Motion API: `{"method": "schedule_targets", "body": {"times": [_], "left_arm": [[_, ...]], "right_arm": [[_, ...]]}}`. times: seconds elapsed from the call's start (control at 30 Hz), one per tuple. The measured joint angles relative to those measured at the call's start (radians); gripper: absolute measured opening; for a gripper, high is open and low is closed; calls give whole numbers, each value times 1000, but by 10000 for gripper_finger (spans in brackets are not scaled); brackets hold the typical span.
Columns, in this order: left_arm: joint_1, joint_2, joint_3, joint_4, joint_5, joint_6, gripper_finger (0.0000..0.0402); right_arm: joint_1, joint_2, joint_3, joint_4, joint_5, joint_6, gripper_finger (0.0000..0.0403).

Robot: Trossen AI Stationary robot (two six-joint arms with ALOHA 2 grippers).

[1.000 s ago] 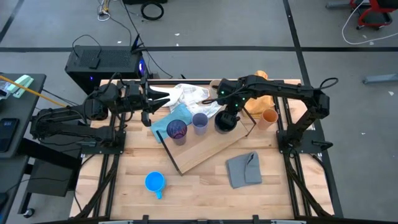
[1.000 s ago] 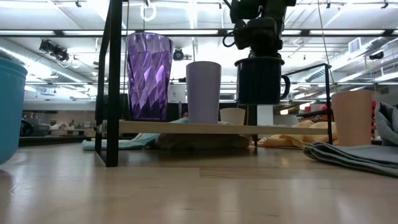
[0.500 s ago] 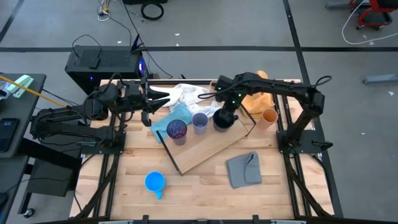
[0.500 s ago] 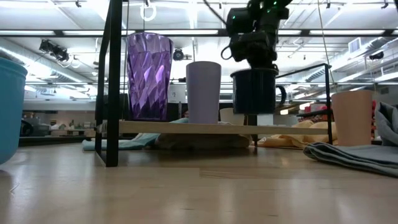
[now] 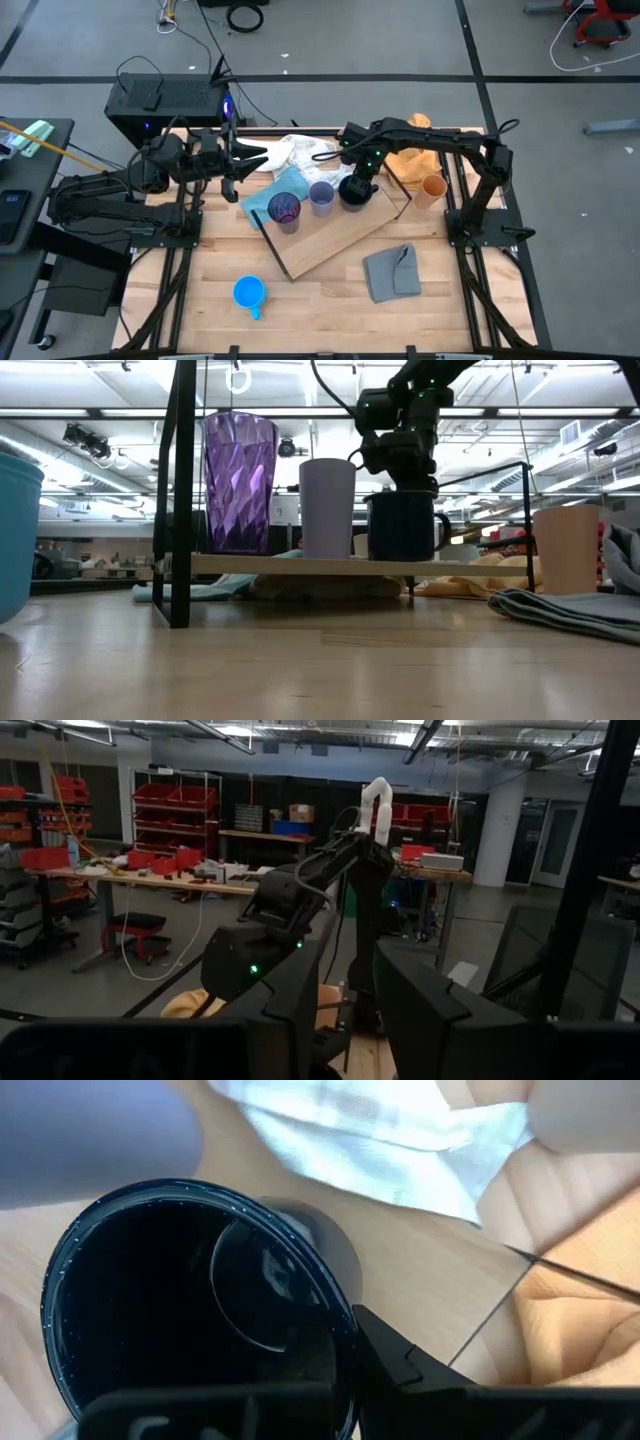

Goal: Stack small to large cups/mugs on shelf
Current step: Put the dark blue mug on the shelf

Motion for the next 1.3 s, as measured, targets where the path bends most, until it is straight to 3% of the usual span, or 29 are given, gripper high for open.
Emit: {"method": "schedule_targets", "body": {"times": [0.87,1.13,1.3], "left_arm": [[0,-1,0,1,0,10,107],[0,-1,0,1,0,10,107],[0,-1,0,1,0,10,107]], "right_arm": [[-5,0,2,38,68,0,17],[-5,-3,2,42,67,11,72],[-5,-3,2,45,65,11,84]]}}
